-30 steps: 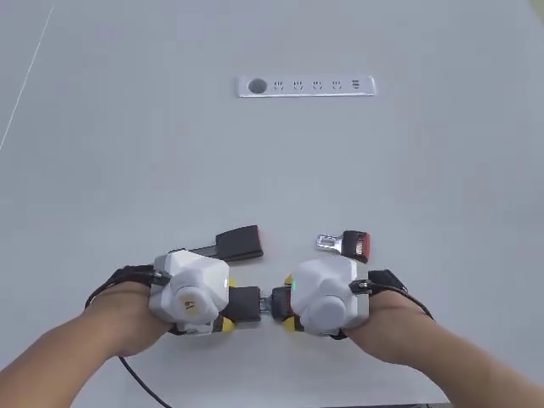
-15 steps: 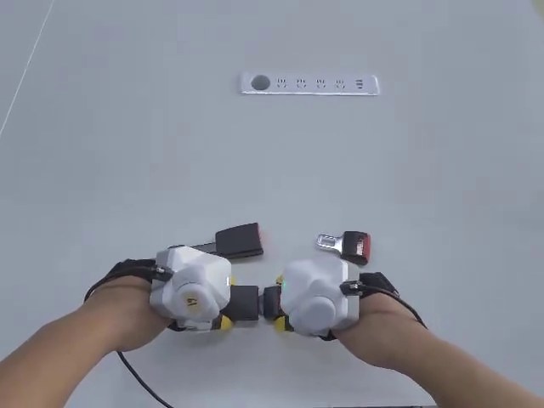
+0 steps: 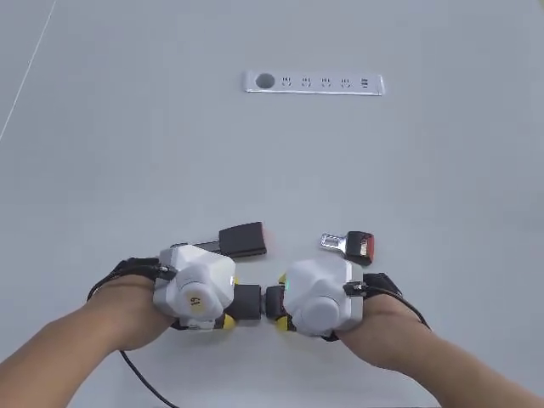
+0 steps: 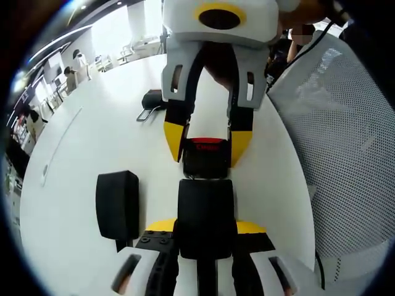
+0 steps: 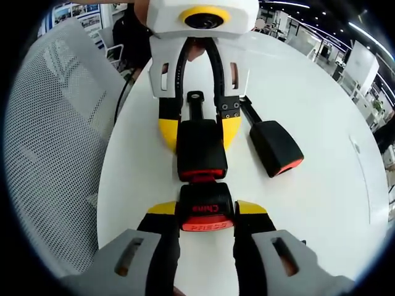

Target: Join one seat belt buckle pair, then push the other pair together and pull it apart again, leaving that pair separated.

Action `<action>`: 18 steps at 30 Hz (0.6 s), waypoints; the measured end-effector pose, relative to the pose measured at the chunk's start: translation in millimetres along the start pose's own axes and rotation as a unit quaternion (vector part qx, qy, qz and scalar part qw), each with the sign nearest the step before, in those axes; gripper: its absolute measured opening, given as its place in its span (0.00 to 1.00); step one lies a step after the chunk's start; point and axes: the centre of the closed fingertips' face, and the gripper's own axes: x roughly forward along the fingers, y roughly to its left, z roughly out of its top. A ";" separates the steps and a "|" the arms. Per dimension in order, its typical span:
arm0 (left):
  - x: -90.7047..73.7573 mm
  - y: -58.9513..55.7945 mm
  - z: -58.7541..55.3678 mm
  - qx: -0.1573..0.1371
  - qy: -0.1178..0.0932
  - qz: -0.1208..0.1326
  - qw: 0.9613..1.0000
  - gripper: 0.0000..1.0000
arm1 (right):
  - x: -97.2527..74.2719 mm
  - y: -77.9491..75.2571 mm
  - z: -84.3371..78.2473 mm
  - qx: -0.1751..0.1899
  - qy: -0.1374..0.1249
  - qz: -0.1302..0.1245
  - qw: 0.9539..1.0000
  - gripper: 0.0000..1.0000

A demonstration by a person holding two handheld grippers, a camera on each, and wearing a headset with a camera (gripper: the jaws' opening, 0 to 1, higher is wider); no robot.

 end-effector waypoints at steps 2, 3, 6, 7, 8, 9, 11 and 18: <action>0.2 0.1 -0.1 -0.001 0.000 0.000 1.000 0.32 | 0.0 0.1 -0.2 0.000 0.000 0.000 1.000 0.31; 0.2 0.0 -0.1 -0.001 0.000 0.000 1.000 0.32 | -0.1 0.2 -0.3 -0.001 0.000 0.000 1.000 0.31; 0.1 -0.3 -0.1 -0.002 0.000 0.001 1.000 0.32 | -0.4 0.4 -0.7 0.000 -0.001 0.001 1.000 0.31; 0.0 -0.4 0.0 -0.002 0.000 0.001 1.000 0.32 | -0.7 0.8 -1.1 -0.001 -0.002 0.001 1.000 0.31; -0.1 -0.4 0.0 -0.003 0.000 0.001 1.000 0.33 | -1.0 1.5 -1.3 0.000 -0.003 0.001 1.000 0.31; 0.0 -0.4 0.0 -0.003 0.000 0.002 1.000 0.33 | -1.3 1.7 -1.5 0.001 -0.004 0.001 1.000 0.31; -0.1 -0.7 0.1 -0.004 -0.001 0.003 1.000 0.33 | -1.7 1.8 -2.0 0.002 -0.004 0.001 1.000 0.31; 0.2 -0.4 -0.1 -0.003 -0.001 0.003 1.000 0.33 | -4.9 0.1 -8.4 -0.001 0.008 0.004 1.000 0.32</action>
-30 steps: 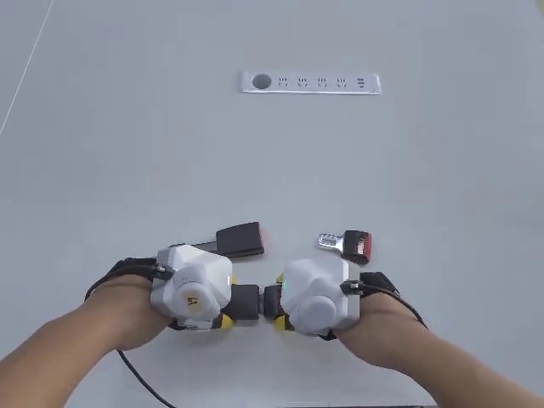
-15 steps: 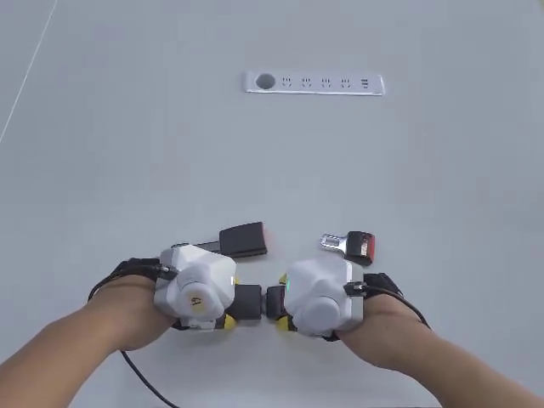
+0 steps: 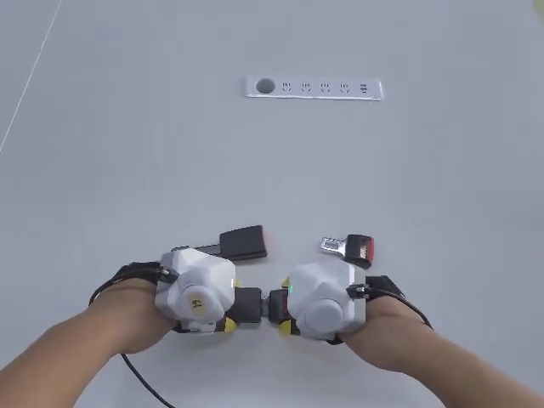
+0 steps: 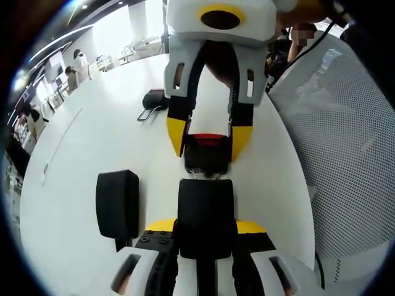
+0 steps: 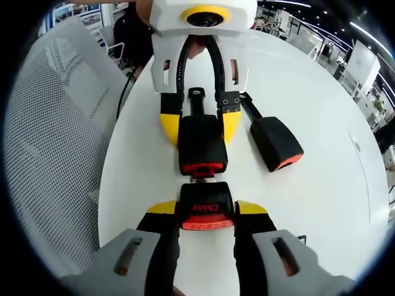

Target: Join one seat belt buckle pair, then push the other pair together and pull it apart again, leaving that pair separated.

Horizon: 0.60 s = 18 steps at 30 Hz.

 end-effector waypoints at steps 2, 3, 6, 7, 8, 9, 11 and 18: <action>-0.1 -0.1 -0.1 -0.001 -0.001 0.000 1.000 0.33 | -2.2 -0.6 -4.1 0.001 0.002 0.001 1.000 0.32; -0.1 -0.1 -0.2 -0.001 -0.002 0.000 1.000 0.33 | -3.6 -0.6 -6.9 0.001 0.004 0.001 1.000 0.32; -0.1 -0.1 -0.3 -0.002 -0.003 0.000 1.000 0.33 | -4.4 0.9 -8.5 0.000 -0.004 0.000 1.000 0.32; -0.1 -0.1 -0.4 -0.002 -0.003 0.000 1.000 0.33 | -4.5 0.9 -8.9 -0.001 -0.005 0.000 1.000 0.32; 0.0 -0.1 -0.5 -0.003 -0.003 0.001 1.000 0.33 | -4.8 0.1 -8.8 0.001 -0.010 0.001 1.000 0.32; 0.1 -0.2 -0.6 -0.003 -0.003 0.001 1.000 0.33 | -5.3 0.2 -8.9 0.003 -0.013 0.001 1.000 0.32; 0.2 -0.4 -0.5 -0.003 -0.002 0.002 1.000 0.33 | -5.9 0.8 -10.7 0.003 -0.015 0.000 1.000 0.32; -0.1 -0.2 -0.5 -0.005 -0.003 0.002 1.000 0.33 | -14.3 -0.2 -22.8 0.009 -0.014 -0.006 1.000 0.33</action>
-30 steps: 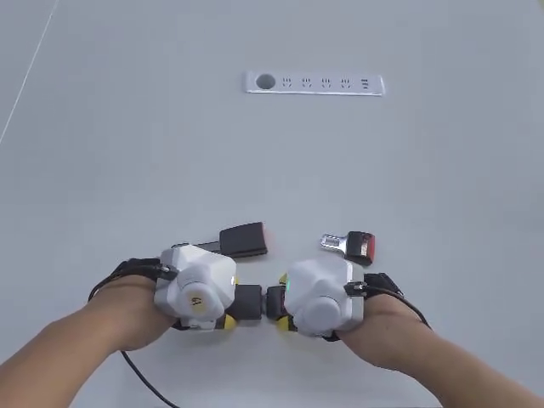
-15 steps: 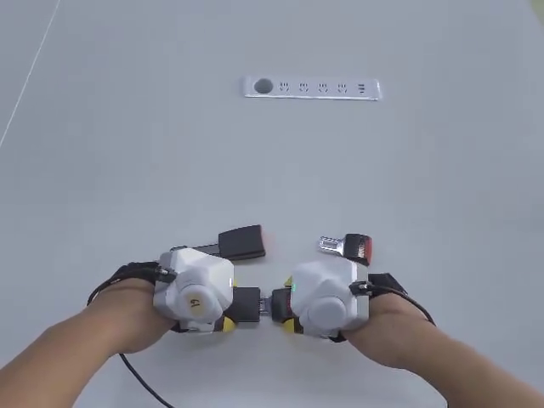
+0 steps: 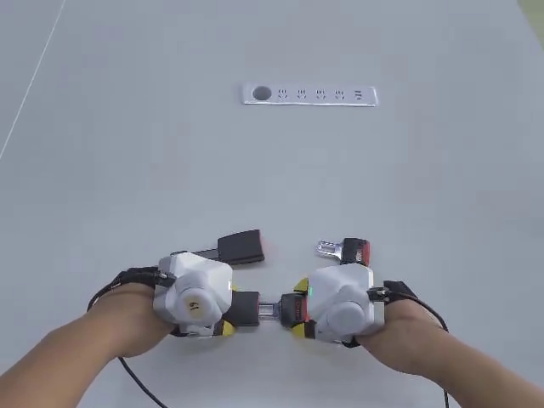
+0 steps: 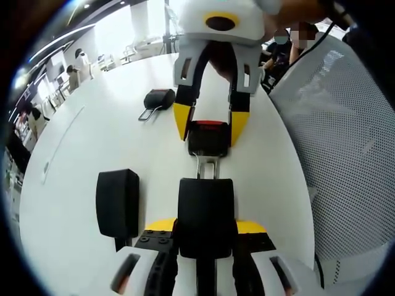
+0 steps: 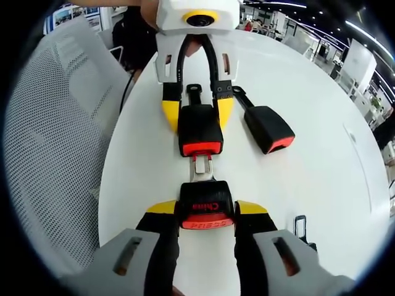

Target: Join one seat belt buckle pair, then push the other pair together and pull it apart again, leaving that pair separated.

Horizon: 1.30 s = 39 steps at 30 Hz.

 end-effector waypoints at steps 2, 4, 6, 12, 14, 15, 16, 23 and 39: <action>-0.1 0.2 -0.2 -0.001 0.000 0.000 1.000 0.33 | -4.5 -1.2 -6.5 0.003 0.000 -0.003 1.000 0.33; -0.1 0.4 -0.3 -0.001 0.000 0.000 1.000 0.33 | -9.7 -0.2 -13.9 0.007 0.001 -0.001 1.000 0.33; -0.2 0.5 -0.3 -0.001 0.000 0.000 1.000 0.34 | -13.3 -0.4 -20.3 0.004 0.004 -0.004 1.000 0.33; -0.1 0.9 0.0 -0.002 0.000 0.001 1.000 0.34 | -26.1 -1.9 -41.8 0.020 0.010 -0.006 1.000 0.33; 0.0 0.8 0.1 -0.001 0.002 0.000 1.000 0.34 | -29.0 -3.0 -45.1 0.024 0.011 -0.009 1.000 0.33; 0.1 0.6 0.1 -0.001 0.003 0.000 1.000 0.34 | -30.8 -2.7 -48.0 0.024 0.013 -0.009 1.000 0.33; 0.1 0.6 0.1 -0.001 0.004 0.001 1.000 0.34 | -32.2 -2.7 -49.9 0.023 0.014 -0.009 1.000 0.33; 0.2 0.4 0.2 -0.002 0.003 0.001 1.000 0.34 | -42.6 -6.4 -66.5 0.021 0.025 -0.013 0.999 0.33; 0.2 0.2 0.0 -0.004 0.007 0.004 1.000 0.34 | -52.3 -5.2 -86.7 0.020 0.045 0.002 0.999 0.34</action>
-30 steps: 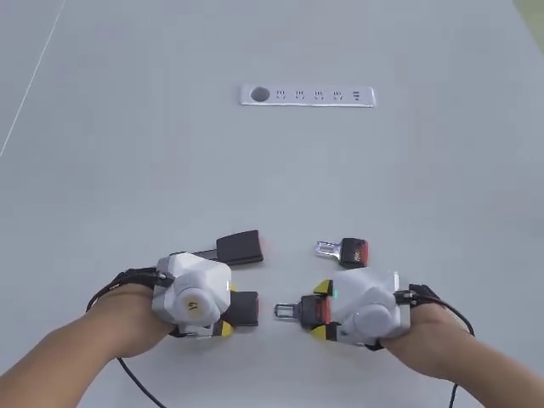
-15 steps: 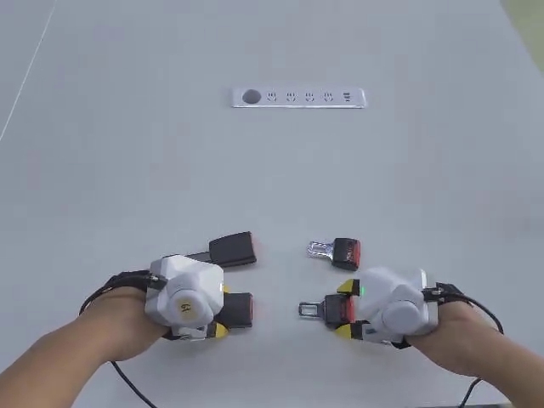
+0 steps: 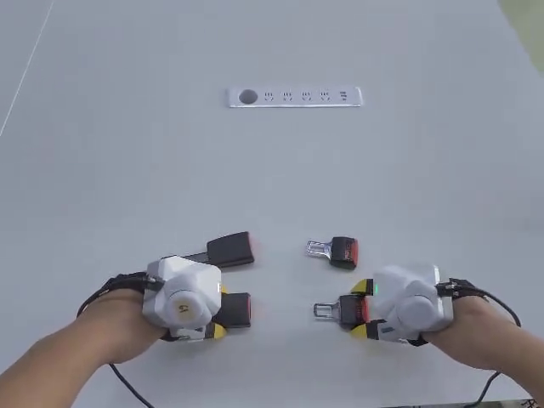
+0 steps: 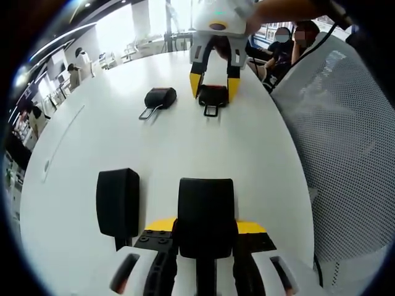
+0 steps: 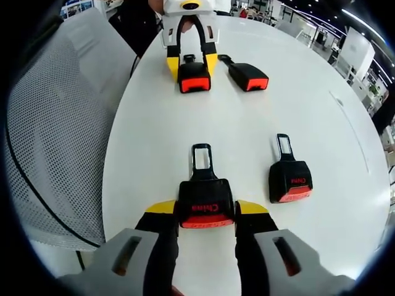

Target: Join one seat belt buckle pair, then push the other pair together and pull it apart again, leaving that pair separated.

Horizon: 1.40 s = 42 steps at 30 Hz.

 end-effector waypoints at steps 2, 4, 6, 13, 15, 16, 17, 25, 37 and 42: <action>0.0 0.0 -0.1 -0.001 0.001 0.001 1.000 0.34 | 0.3 -0.5 0.2 0.001 0.000 0.002 1.000 0.34; 0.1 0.1 0.0 -0.004 0.000 0.002 1.000 0.34 | 0.8 -1.2 0.3 0.001 0.000 0.002 1.000 0.34; 0.0 0.4 -0.2 -0.006 0.001 0.004 1.000 0.35 | 1.5 -1.4 1.3 0.002 -0.001 0.001 1.000 0.34; 0.0 4.2 -0.6 -0.022 -0.001 0.011 1.000 0.40 | 3.7 -2.1 6.2 0.003 -0.007 0.000 1.000 0.37; -0.1 4.2 -0.3 -0.018 0.000 0.012 1.000 0.43 | 3.7 -2.0 8.4 0.001 -0.008 -0.002 1.000 0.37; -0.4 3.5 -0.3 -0.017 0.002 0.012 1.000 0.44 | 3.0 -2.0 10.3 0.004 -0.012 -0.002 1.000 0.37; -1.2 2.4 0.4 -0.016 0.002 0.012 1.000 0.45 | 2.3 -2.0 11.3 0.003 -0.013 -0.002 1.000 0.38; -26.6 15.0 26.6 -0.050 -0.054 0.024 0.997 0.47 | -14.5 -6.8 30.6 0.004 -0.038 -0.012 0.999 0.39; -37.3 53.8 29.5 -0.050 -0.054 0.058 0.996 0.47 | -20.1 -45.3 40.0 0.024 -0.054 -0.046 0.997 0.37; -31.1 64.9 22.6 -0.047 -0.041 0.061 0.996 0.47 | -19.5 -66.5 35.3 0.020 -0.047 -0.059 0.997 0.36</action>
